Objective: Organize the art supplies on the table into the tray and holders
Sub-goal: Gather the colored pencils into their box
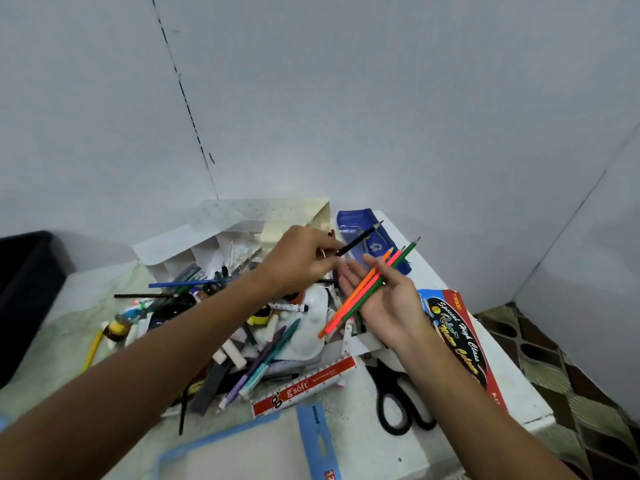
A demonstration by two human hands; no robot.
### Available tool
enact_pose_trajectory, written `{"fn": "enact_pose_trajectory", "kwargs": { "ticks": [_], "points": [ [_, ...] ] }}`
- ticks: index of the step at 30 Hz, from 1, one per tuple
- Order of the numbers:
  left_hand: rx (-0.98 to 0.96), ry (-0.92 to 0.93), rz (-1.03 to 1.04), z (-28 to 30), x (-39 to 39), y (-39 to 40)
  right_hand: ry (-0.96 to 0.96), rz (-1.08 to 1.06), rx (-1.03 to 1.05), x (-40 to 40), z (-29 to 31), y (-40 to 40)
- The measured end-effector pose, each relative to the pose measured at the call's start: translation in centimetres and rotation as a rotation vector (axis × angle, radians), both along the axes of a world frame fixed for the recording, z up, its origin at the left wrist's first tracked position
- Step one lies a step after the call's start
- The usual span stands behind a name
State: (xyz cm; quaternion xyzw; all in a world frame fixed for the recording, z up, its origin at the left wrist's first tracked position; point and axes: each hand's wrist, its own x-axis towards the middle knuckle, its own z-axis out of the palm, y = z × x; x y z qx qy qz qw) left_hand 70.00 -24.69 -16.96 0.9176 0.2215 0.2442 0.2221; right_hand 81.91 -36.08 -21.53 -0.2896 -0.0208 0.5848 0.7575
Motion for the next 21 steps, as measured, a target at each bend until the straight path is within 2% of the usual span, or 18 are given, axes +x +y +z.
{"fn": "enact_pose_trajectory", "kwargs": {
  "ticks": [3,6,10,12,14,16,17,19,21],
  "points": [
    [-0.093,0.056,-0.017,-0.5,-0.5,-1.7,0.018,0.034,0.109,-0.9,1.3,0.4],
    [-0.094,0.061,0.035,-0.6,-1.1,-2.0,-0.062,0.045,0.053,-1.7,1.4,0.9],
    [-0.167,-0.126,0.124,-1.2,-3.1,-3.2,-0.066,-0.013,0.032,-2.4,1.5,1.2],
    [-0.364,-0.322,0.302,-2.2,-4.5,-3.8,-0.097,-0.025,0.078,-2.6,2.0,1.1],
    [-0.762,-0.505,0.482,-2.9,-5.9,-4.5,-0.128,-0.023,0.121,-3.0,2.6,1.0],
    [-1.203,-0.67,0.505,-3.3,-6.8,-5.6,-0.166,-0.011,0.168,-3.7,3.2,1.1],
    [-1.338,-0.758,0.476,-3.4,-6.9,-6.2,-0.187,-0.003,0.191,-4.3,3.3,1.2],
    [-1.443,-0.906,0.439,-3.3,-6.6,-7.1,-0.225,0.029,0.231,-5.8,3.3,1.5],
    [-1.444,-0.965,0.471,-3.0,-6.3,-7.7,-0.234,0.07,0.256,-7.3,3.0,1.7]
  ]
}}
